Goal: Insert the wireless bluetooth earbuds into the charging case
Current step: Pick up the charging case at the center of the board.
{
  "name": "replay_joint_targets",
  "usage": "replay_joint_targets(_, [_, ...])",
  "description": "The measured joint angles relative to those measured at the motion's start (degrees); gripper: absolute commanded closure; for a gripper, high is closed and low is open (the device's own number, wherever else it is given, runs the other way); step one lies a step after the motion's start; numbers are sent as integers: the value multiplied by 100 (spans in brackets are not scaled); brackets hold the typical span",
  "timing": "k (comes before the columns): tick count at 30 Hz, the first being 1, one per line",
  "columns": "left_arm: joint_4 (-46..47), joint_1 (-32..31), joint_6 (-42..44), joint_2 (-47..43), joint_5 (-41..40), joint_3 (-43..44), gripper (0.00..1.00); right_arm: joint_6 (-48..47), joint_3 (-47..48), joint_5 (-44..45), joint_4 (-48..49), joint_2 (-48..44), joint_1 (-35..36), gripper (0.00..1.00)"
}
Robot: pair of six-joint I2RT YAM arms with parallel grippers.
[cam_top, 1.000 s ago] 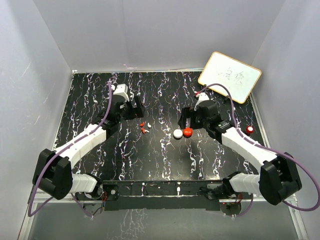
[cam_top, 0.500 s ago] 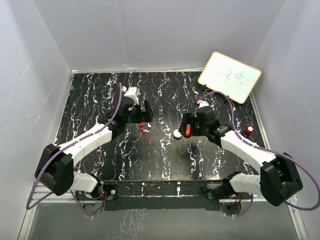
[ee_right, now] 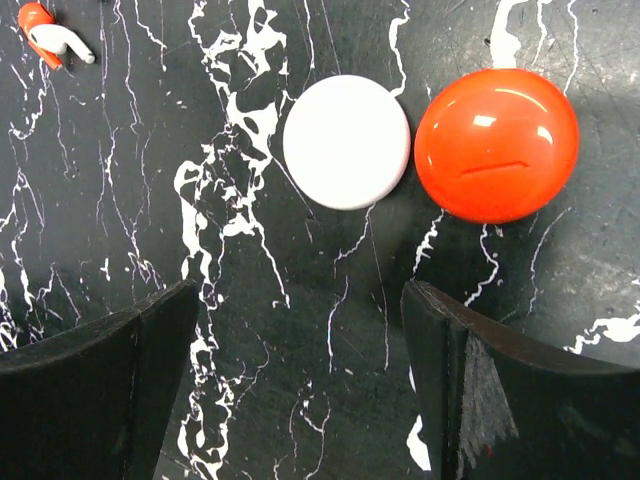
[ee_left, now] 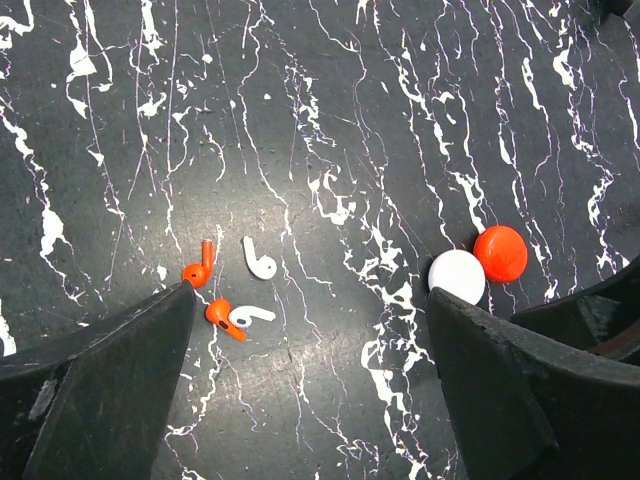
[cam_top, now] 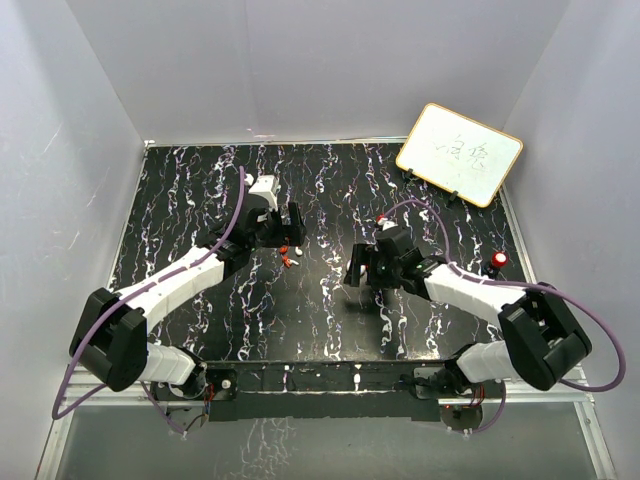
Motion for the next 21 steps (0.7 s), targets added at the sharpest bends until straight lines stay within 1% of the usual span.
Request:
replay_joint_targets(9, [-9, 0, 0, -4, -31, -4, 2, 70, -50, -2, 514, 468, 0, 19])
replay_joint_targets(14, [-20, 0, 4, -26, -96, -24, 2, -20, 94, 72, 839, 763, 33, 20])
replay_joint_targets(21, [-120, -2, 46, -74, -214, -31, 2, -286, 501, 706, 1152, 1327, 361, 20])
